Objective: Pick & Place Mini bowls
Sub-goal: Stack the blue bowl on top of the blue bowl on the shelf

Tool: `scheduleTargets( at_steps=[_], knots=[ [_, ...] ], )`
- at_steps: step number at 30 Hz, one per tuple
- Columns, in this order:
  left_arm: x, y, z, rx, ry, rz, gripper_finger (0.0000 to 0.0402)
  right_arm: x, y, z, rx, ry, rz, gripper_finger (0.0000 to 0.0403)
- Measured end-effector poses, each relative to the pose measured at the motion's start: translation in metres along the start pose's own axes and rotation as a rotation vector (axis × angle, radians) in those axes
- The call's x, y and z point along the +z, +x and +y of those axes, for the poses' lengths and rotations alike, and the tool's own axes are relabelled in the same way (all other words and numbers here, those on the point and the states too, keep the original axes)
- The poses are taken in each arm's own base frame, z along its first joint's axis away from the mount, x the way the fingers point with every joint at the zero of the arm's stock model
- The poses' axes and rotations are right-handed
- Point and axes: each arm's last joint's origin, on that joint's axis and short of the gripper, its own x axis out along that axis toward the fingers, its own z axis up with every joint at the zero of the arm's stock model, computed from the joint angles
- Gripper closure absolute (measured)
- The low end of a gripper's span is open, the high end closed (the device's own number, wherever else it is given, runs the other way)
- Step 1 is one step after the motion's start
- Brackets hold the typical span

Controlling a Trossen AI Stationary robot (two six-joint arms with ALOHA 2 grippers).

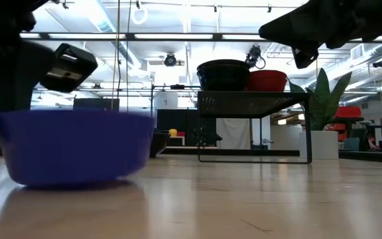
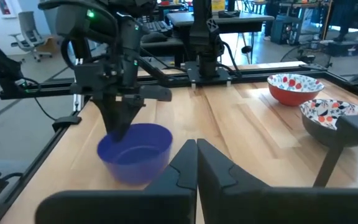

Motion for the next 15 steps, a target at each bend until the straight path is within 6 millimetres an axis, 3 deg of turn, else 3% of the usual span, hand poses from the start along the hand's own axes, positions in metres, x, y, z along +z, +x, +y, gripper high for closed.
scheduleTargets(
  at_steps=[4,8,15],
  knots=[
    [0.005,0.001,0.003,-0.001,-0.007,-0.042,0.0388,0.001,0.0,0.0,0.003,0.004,-0.007,0.0399],
    [0.012,-0.004,0.014,0.009,-0.002,-0.069,0.039,0.004,0.0,0.002,0.056,0.038,-0.031,0.0399],
    [0.057,-0.028,0.056,0.013,0.018,-0.208,0.0394,0.028,0.015,0.006,0.17,0.028,-0.032,0.0375]
  ],
)
